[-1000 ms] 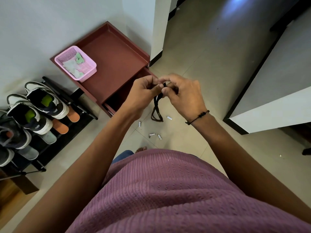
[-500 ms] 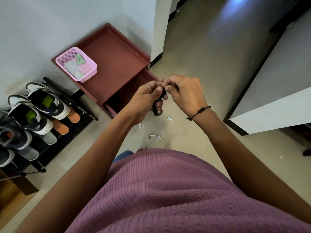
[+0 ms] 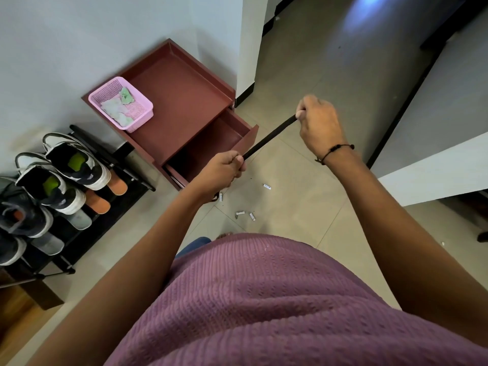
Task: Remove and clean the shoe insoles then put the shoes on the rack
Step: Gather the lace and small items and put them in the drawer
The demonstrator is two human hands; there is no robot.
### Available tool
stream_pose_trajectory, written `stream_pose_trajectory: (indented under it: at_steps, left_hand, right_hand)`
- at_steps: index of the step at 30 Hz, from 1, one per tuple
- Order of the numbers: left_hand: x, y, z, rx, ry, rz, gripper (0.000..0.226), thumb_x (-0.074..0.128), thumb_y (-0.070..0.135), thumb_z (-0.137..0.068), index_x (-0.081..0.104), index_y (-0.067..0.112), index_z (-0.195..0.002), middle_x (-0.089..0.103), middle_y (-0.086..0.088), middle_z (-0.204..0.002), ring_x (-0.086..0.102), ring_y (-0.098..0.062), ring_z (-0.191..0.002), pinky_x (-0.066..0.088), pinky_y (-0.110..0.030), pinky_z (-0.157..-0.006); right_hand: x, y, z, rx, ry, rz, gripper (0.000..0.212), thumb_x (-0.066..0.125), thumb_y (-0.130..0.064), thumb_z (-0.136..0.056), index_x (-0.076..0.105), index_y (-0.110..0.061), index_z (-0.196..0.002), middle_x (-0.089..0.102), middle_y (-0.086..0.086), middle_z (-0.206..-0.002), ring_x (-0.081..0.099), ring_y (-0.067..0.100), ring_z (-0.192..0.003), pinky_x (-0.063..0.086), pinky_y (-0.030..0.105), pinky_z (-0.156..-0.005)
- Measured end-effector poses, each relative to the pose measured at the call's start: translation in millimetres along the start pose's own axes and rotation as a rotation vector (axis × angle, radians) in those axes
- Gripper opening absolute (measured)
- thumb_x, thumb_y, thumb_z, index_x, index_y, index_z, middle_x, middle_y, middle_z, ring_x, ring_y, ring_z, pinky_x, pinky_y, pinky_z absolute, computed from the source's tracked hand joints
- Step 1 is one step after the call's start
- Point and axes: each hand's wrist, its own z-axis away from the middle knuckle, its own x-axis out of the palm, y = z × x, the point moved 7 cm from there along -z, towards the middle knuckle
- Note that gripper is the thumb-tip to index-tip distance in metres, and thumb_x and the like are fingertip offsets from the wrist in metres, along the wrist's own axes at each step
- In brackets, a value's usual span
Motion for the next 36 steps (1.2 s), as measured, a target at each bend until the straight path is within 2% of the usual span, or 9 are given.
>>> stream_pose_trajectory:
  at_steps: [11,13,16,20,23,27,29,32,36]
  left_hand:
    - [-28,-62,0,-0.226,0.197,-0.125,0.034,0.034,0.014,-0.099,0.050,0.015,-0.070,0.044,0.000,-0.067,0.038,-0.012,-0.060,0.031,-0.024,-0.053]
    - [-28,-66,3,-0.330,0.257,0.041,0.033,0.033,0.012,-0.098,0.047,0.014,-0.068,0.040,-0.001,-0.062,0.035,-0.011,-0.052,0.029,-0.022,-0.047]
    - [-7,-61,8,-0.473,0.242,0.524,0.034,0.031,0.014,-0.101,0.044,0.014,-0.069,0.041,0.001,-0.050,0.034,-0.008,-0.036,0.033,-0.021,-0.044]
    - [25,-31,8,-0.540,0.122,0.898,0.036,0.031,0.019,-0.104,0.046,0.009,-0.072,0.063,-0.007,-0.053,0.060,-0.015,-0.042,0.056,-0.034,-0.063]
    - [33,-5,5,-0.517,0.081,0.984,0.038,0.030,0.018,-0.104,0.046,0.007,-0.071,0.063,-0.010,-0.049,0.063,-0.017,-0.041,0.049,-0.041,-0.079]
    - [36,5,2,-0.565,0.160,1.095,0.032,0.037,0.008,-0.100,0.048,0.006,-0.071,0.056,-0.004,-0.047,0.054,-0.014,-0.045,0.052,-0.028,-0.048]
    - [39,2,1,-0.600,0.193,1.204,0.030,0.040,0.003,-0.097,0.049,0.006,-0.068,0.054,-0.002,-0.045,0.051,-0.013,-0.053,0.047,-0.021,-0.041]
    - [40,4,0,-0.566,0.211,1.277,0.031,0.036,0.000,-0.096,0.047,0.007,-0.067,0.052,-0.001,-0.049,0.047,-0.012,-0.056,0.049,-0.023,-0.052]
    - [38,9,-4,-0.506,0.223,1.254,0.027,0.035,0.003,-0.098,0.049,0.003,-0.076,0.052,-0.008,-0.073,0.052,-0.017,-0.068,0.045,-0.028,-0.085]
  right_hand:
    - [-3,21,-13,0.156,0.048,-0.015,0.022,0.035,0.003,-0.091,0.056,0.001,-0.099,0.060,0.016,-0.104,0.054,0.028,-0.096,0.037,0.026,-0.070]
    - [-2,22,-13,0.187,0.065,-0.033,0.023,0.034,0.002,-0.092,0.056,0.001,-0.102,0.061,0.015,-0.106,0.054,0.027,-0.097,0.035,0.023,-0.069]
    - [1,11,-8,0.198,0.088,-0.022,0.022,0.035,-0.001,-0.095,0.055,0.000,-0.104,0.062,0.016,-0.105,0.055,0.029,-0.096,0.029,0.021,-0.064]
    - [21,-24,15,0.105,0.030,0.028,0.019,0.038,-0.006,-0.094,0.054,-0.005,-0.103,0.063,0.017,-0.100,0.058,0.035,-0.091,0.036,0.033,-0.067]
    - [32,-51,37,0.023,-0.009,0.056,0.017,0.039,-0.011,-0.094,0.053,-0.006,-0.104,0.062,0.015,-0.101,0.057,0.036,-0.091,0.035,0.034,-0.066]
    - [39,-72,59,-0.067,-0.073,0.088,0.019,0.038,-0.018,-0.096,0.051,-0.006,-0.104,0.058,0.011,-0.103,0.051,0.027,-0.097,0.031,0.031,-0.063]
    - [44,-76,64,-0.112,-0.068,0.133,0.019,0.037,-0.019,-0.097,0.051,-0.008,-0.102,0.059,0.007,-0.104,0.049,0.023,-0.099,0.030,0.030,-0.062]
    - [51,-72,62,-0.086,-0.074,0.147,0.019,0.037,-0.020,-0.097,0.052,-0.010,-0.102,0.059,0.004,-0.103,0.047,0.020,-0.099,0.029,0.028,-0.061]
    - [57,-68,61,-0.122,-0.073,0.037,0.021,0.042,-0.021,-0.094,0.057,-0.007,-0.097,0.060,0.006,-0.096,0.050,0.023,-0.095,0.031,0.028,-0.064]
